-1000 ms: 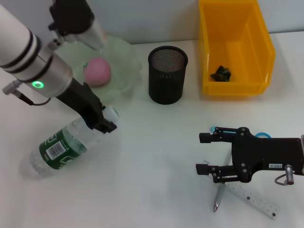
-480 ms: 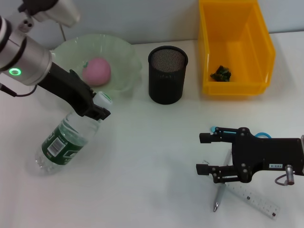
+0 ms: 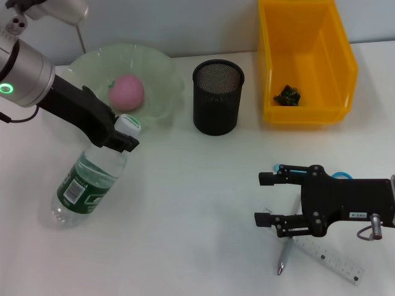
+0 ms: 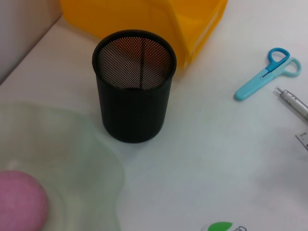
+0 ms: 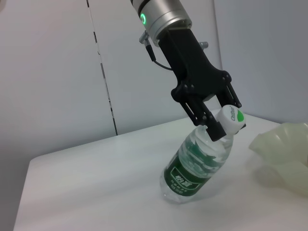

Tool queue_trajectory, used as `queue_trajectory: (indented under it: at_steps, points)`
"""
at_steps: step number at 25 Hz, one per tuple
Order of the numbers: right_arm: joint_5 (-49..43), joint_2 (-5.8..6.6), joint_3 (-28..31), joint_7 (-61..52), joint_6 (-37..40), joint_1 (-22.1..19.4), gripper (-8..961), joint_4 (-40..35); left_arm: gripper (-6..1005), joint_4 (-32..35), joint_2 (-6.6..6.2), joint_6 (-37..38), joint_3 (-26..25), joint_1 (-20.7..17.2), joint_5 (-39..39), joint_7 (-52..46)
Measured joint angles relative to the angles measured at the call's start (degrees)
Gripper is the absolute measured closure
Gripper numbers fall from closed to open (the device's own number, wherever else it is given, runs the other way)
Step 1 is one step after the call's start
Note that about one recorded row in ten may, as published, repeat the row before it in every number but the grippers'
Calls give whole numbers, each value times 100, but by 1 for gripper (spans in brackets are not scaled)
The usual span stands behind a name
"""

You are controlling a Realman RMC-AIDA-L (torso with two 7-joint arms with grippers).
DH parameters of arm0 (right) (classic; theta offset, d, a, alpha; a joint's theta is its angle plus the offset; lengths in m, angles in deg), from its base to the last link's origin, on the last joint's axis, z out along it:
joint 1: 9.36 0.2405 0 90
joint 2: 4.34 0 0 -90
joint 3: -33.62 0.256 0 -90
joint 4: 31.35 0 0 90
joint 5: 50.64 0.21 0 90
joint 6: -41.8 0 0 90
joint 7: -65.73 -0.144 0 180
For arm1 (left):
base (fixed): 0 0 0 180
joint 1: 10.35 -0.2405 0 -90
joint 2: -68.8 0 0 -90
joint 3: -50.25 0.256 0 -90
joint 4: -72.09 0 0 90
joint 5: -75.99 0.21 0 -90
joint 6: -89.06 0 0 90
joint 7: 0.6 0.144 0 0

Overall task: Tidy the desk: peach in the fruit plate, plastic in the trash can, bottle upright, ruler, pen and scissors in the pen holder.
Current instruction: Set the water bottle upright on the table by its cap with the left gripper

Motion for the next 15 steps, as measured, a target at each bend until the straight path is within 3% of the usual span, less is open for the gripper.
queue_trajectory:
  at_steps: [15]
  points:
    - [54, -3, 44, -7, -30, 32, 167, 0, 546, 36, -120, 253, -459, 20, -6, 134]
